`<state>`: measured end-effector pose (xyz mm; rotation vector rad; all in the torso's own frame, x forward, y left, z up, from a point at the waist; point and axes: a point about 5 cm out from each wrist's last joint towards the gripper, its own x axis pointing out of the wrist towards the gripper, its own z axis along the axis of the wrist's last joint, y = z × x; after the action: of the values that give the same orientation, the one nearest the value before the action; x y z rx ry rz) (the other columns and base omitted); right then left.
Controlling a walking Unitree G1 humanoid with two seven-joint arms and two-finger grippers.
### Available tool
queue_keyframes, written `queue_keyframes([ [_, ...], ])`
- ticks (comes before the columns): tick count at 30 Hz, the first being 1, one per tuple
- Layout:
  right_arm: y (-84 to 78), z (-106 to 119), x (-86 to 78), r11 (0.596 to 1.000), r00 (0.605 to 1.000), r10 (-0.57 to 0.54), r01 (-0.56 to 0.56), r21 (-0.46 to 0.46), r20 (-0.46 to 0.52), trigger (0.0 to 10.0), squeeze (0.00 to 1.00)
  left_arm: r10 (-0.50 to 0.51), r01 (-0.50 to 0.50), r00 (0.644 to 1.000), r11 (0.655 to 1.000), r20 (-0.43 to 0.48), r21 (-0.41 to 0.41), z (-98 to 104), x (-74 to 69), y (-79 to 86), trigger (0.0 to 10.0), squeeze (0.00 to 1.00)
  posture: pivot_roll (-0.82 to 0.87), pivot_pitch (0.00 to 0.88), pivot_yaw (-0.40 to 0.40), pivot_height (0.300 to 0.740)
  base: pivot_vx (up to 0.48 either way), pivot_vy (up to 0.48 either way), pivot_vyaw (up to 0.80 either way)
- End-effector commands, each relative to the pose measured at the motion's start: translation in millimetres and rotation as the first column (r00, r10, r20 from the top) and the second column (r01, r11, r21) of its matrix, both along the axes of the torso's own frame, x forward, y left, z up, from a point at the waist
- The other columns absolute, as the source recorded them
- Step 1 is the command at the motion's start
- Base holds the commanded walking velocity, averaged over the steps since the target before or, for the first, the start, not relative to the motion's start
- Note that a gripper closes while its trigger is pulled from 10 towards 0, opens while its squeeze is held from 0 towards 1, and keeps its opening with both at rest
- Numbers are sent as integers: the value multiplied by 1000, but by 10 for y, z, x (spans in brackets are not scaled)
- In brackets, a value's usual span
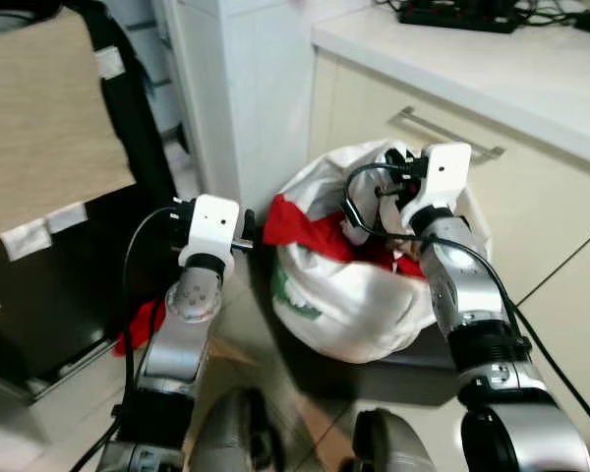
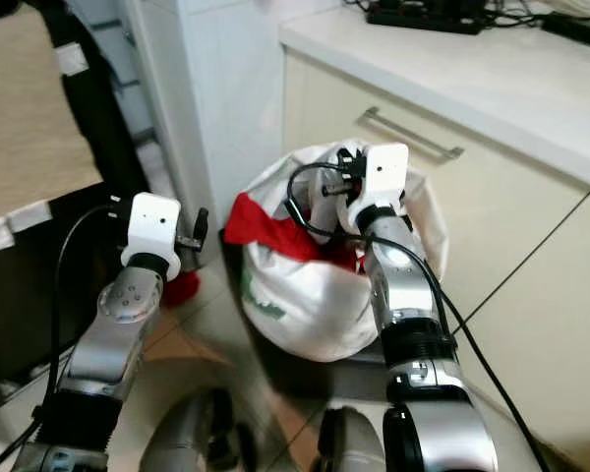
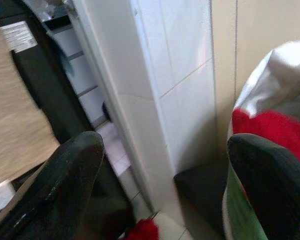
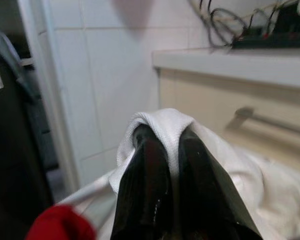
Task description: Clothes washing
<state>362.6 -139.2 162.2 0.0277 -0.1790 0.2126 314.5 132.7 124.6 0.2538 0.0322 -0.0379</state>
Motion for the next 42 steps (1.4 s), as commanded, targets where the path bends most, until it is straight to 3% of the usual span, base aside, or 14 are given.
queue_keyframes([
  [1, -10, 21, -9, 1000, 1000, -8, 7, 14, 18, 0, 0, -15, 15, 1000, 1000, 16, 3, 27, 17, -28, 10000, 0, -101, 0, 43, 690, 0, 0, 0],
  [11, 30, -131, -60, 1000, 999, 8, -8, 5, -35, 0, 0, -7, 7, 999, 1000, 32, 17, 9, 14, 6, 10000, 0, -78, 0, 28, 740, 0, 0, 0],
  [25, 27, -157, -32, 1000, 998, 20, -19, 17, -54, 0, 0, -7, 6, 999, 999, 36, 33, -9, 47, 42, 10000, 0, -71, 0, 24, 740, 0, 0, 0],
  [33, -21, -150, -10, 998, 999, -15, 12, -67, -42, 0, 0, -1, 1, 1000, 1000, 29, 27, -24, 76, 32, 10000, 0, -65, 0, 15, 740, 0, 0, 0],
  [42, 35, -98, 6, 998, 1000, -5, 4, -56, -15, 0, 0, -9, 8, 999, 1000, 36, 29, -26, 67, 14, 10000, 0, -55, 0, 14, 740, 0, 0, 537],
])
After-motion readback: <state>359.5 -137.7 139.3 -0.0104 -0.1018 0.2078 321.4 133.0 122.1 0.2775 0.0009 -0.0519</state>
